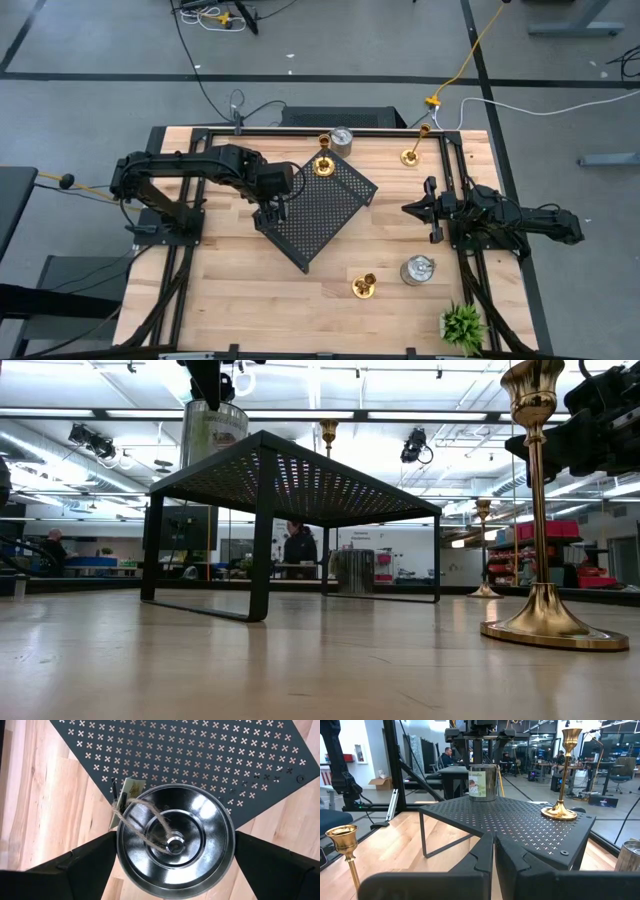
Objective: Pick & Place candle stick holders
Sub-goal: Put the bottom left silver scented candle on the shelf
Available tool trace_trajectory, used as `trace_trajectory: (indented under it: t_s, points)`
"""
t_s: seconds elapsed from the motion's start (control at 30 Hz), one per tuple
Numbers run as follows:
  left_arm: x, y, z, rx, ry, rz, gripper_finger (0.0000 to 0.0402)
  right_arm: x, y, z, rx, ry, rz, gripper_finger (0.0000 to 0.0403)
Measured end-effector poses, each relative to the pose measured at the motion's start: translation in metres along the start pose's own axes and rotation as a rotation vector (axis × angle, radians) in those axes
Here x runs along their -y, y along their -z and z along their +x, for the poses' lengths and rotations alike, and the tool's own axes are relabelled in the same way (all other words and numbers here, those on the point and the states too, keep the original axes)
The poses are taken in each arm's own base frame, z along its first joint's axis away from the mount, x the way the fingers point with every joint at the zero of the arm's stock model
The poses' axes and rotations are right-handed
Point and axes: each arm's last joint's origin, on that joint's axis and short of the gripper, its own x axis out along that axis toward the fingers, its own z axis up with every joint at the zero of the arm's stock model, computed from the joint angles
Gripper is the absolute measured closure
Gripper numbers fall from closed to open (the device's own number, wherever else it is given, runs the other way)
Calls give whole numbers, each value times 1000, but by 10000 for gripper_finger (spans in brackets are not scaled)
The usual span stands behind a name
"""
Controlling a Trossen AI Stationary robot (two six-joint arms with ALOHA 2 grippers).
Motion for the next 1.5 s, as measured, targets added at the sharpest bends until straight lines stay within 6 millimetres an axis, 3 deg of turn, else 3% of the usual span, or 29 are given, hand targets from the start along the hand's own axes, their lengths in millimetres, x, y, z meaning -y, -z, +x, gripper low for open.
trace_trajectory:
  t_s: [1.03, 1.5]
  points:
    - [-1, 0, -1, 5, -35, 25, 7, 0, 0, 0, 0, 0, 0, 380]
    - [-4, 2, -38, 20, -37, 4, 7, 0, 0, 0, 0, 0, 0, 380]
